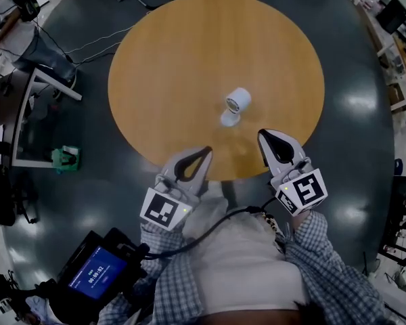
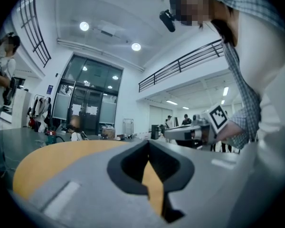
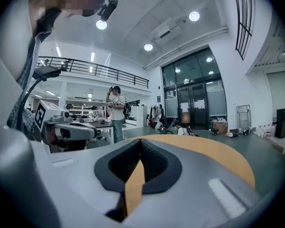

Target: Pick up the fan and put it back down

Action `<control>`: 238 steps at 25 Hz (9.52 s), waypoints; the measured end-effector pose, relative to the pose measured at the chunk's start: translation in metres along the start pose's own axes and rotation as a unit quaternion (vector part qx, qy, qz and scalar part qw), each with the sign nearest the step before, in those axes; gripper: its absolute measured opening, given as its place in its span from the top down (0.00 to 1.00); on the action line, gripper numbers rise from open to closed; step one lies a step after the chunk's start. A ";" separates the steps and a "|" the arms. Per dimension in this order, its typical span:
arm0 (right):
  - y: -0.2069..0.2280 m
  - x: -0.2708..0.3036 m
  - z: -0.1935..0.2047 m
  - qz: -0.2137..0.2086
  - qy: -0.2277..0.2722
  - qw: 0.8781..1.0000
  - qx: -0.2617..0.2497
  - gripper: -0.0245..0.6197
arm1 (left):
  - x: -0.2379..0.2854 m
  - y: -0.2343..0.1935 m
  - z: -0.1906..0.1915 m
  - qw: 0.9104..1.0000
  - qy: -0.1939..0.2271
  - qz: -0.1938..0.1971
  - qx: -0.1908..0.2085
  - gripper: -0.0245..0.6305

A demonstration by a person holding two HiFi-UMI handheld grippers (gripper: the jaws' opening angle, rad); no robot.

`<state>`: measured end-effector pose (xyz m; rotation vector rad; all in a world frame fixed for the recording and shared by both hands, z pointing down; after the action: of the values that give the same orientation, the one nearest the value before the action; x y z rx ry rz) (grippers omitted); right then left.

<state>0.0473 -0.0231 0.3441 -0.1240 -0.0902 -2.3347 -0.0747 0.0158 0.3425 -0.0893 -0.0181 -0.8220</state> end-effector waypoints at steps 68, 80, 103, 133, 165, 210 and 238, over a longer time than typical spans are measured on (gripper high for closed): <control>0.052 0.087 0.030 -0.056 -0.038 0.997 -0.020 0.75 | 0.063 -0.066 0.002 0.998 -0.029 -0.059 -0.004 0.96; 0.068 0.064 -0.022 -0.044 0.009 0.998 -0.050 0.75 | 0.086 -0.055 -0.033 0.999 0.006 -0.030 0.038 0.96; 0.062 0.064 -0.046 -0.043 0.025 0.996 -0.077 0.75 | 0.086 -0.055 -0.038 0.998 0.020 -0.031 0.044 0.96; 0.061 0.087 0.021 -0.079 -0.028 0.996 -0.042 0.75 | 0.073 -0.042 0.007 0.998 -0.034 -0.047 -0.007 0.96; 0.050 0.105 0.127 -0.106 -0.118 0.987 0.005 0.71 | 0.076 -0.048 0.059 0.996 -0.074 -0.040 -0.037 0.96; 0.076 0.069 -0.032 -0.023 0.047 0.999 -0.013 0.96 | 0.085 -0.043 -0.036 0.999 0.030 -0.001 0.033 0.96; 0.067 0.069 -0.022 -0.038 0.021 0.999 -0.027 0.96 | 0.084 -0.040 -0.024 0.999 0.007 0.007 0.035 0.96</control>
<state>0.0465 -0.1212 0.3321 -0.0992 -0.0120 -2.4150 -0.0472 -0.0744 0.3258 -0.0176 -0.0323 -0.8068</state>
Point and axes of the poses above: the fingertips, and each gripper's own axes: x forward along the fingers, y to its right, z out of its underside, the point moved 1 cm from there along -x, backward along the fingers, and after that the axes turned 3 degrees about -z, right-handed, at the moved point
